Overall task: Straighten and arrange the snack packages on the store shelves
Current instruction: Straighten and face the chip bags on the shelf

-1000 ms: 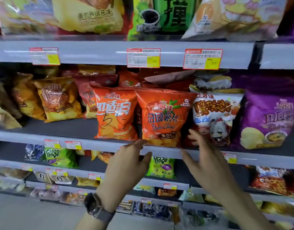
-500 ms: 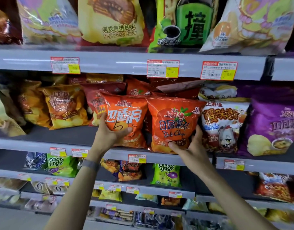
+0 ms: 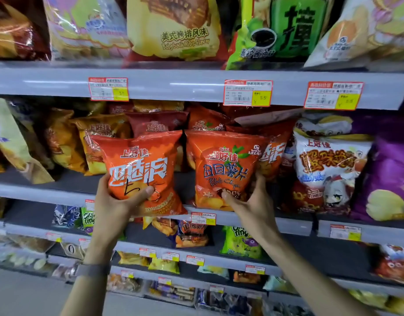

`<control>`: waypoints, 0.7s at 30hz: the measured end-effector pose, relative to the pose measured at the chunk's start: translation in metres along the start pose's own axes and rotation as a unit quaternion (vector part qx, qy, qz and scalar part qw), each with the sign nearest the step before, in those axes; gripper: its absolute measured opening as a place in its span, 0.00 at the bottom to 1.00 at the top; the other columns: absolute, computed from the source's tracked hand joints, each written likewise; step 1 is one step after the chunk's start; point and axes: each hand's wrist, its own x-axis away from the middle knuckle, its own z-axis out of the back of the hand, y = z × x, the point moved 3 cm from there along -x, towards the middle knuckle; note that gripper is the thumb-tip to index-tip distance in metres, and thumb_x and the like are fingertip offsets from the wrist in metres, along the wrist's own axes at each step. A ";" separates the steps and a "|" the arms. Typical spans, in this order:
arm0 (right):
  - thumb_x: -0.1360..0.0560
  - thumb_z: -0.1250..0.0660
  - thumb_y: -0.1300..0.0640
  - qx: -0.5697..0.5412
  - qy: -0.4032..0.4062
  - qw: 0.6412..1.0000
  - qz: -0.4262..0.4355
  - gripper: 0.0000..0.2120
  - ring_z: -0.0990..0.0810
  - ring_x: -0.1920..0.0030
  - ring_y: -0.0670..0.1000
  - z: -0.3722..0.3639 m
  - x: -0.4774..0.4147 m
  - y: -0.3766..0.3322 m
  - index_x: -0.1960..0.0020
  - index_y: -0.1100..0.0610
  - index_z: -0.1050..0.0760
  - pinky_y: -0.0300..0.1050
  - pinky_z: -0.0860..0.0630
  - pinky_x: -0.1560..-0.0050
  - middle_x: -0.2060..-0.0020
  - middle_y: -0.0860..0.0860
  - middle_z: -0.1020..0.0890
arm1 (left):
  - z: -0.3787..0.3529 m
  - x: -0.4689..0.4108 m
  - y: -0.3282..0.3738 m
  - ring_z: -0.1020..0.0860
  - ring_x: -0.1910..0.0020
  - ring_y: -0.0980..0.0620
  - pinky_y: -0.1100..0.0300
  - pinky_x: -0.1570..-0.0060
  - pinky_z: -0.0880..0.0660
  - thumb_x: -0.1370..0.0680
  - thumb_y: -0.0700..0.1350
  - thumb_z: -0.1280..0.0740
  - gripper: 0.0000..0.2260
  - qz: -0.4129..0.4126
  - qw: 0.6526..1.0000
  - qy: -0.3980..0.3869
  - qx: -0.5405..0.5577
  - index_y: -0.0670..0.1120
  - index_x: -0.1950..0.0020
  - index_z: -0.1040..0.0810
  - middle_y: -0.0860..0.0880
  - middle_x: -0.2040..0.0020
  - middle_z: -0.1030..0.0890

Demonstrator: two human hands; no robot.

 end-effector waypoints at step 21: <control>0.23 0.34 0.39 -0.159 -0.029 0.984 -0.075 0.20 0.22 0.38 0.34 0.026 0.057 -0.005 0.32 0.34 0.26 0.41 0.26 0.39 0.39 0.30 0.21 | -0.083 0.087 0.030 0.16 0.50 0.64 0.66 0.57 0.17 0.42 0.58 0.15 0.46 0.009 0.996 -0.089 -0.018 0.61 0.28 0.32 0.61 0.44 0.16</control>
